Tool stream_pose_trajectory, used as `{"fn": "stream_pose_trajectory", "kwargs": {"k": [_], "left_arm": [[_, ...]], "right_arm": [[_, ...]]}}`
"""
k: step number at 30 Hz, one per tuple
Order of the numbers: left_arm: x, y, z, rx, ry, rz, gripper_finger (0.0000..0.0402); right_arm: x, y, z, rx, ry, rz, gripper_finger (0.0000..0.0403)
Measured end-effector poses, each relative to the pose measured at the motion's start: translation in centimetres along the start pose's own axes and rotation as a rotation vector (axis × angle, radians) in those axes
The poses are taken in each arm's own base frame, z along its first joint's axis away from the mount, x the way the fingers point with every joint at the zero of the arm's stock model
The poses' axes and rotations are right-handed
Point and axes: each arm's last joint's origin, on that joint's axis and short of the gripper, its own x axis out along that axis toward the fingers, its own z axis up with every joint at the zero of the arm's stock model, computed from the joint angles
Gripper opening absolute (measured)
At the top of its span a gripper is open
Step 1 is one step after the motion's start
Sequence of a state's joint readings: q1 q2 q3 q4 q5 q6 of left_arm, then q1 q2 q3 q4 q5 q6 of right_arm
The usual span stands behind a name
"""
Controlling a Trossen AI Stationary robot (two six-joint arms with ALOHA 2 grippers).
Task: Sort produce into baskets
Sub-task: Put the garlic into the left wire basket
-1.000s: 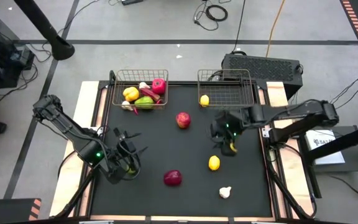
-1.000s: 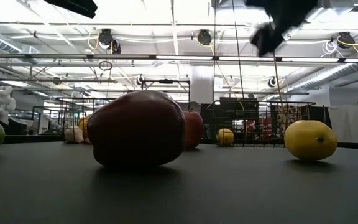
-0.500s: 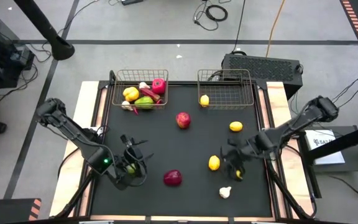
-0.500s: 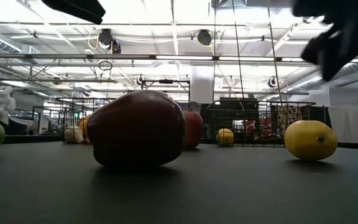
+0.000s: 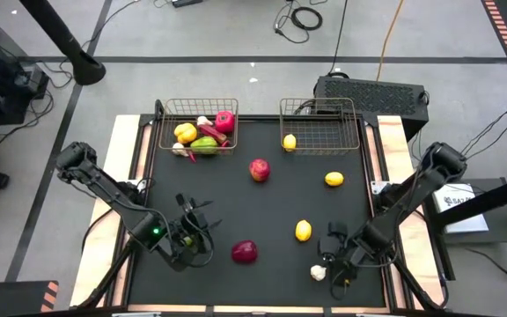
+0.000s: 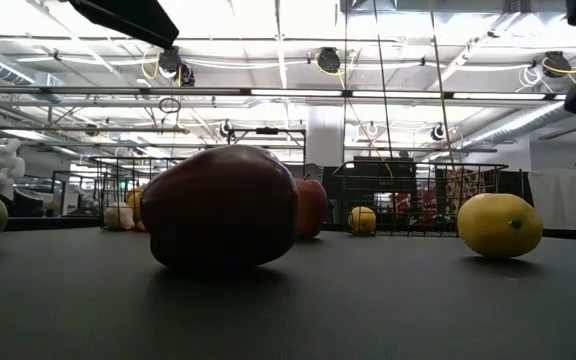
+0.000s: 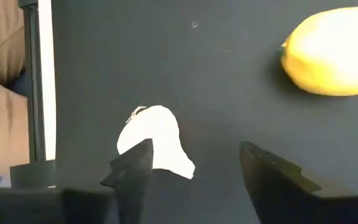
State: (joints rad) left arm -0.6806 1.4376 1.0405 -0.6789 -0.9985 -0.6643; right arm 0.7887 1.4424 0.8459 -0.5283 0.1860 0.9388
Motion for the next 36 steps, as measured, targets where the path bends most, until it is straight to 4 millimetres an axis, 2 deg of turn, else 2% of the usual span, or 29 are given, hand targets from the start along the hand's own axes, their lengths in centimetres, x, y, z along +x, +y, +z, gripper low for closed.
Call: {"fn": "stream_pose_trajectory", "kwargs": {"k": [5,9,21,26,36], "left_arm": [[0.0,0.0,0.0,0.024,0.000,0.001,0.0294],[0.2,0.1,0.1,0.019,0.002,0.007,0.0294],[0.4,0.2,0.2,0.007,0.001,0.013,0.0294],[0.4,0.2,0.2,0.004,0.000,0.013,0.0294],[0.4,0.2,0.2,0.004,0.000,0.012,0.0294]], "right_arm": [[0.7,0.8,0.0,-0.022,-0.025,0.037,0.0294],[1.4,1.9,0.1,-0.123,-0.071,0.110,0.0331],[4.2,2.1,-0.7,-0.227,0.005,0.075,0.0338],[4.8,2.1,-1.1,-0.251,0.059,0.088,0.0318],[4.9,1.9,-0.8,-0.260,0.052,0.081,0.0221]]}}
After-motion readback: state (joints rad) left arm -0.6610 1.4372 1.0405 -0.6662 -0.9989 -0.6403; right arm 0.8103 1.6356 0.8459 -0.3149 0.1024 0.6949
